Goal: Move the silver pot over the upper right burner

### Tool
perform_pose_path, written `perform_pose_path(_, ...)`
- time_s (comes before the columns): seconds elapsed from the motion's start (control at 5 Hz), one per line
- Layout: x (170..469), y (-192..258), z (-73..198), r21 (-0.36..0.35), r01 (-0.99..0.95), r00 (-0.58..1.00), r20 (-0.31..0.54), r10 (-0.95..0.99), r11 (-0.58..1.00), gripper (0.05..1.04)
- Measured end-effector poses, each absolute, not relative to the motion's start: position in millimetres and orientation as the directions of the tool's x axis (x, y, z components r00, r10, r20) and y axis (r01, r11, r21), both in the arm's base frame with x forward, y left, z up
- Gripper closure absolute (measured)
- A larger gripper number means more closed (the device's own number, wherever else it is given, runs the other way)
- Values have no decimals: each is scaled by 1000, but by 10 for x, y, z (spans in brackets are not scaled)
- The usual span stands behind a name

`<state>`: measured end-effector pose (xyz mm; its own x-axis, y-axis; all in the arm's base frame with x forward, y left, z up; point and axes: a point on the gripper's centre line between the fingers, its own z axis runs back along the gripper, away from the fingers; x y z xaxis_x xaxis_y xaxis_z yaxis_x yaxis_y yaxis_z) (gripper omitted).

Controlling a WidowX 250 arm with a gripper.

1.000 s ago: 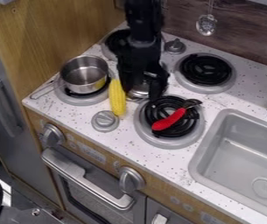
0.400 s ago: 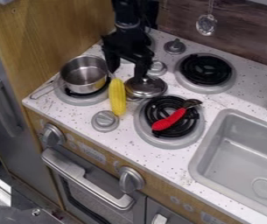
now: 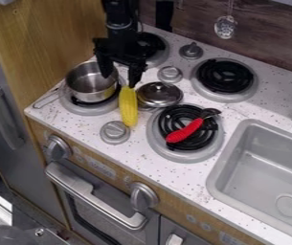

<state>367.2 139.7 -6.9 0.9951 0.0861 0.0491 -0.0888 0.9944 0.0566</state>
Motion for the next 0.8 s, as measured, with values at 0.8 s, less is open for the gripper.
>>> perform_pose_path(0.8, 3410, 1856, -448, 73, -139, 985, -89, 145, 988, 139)
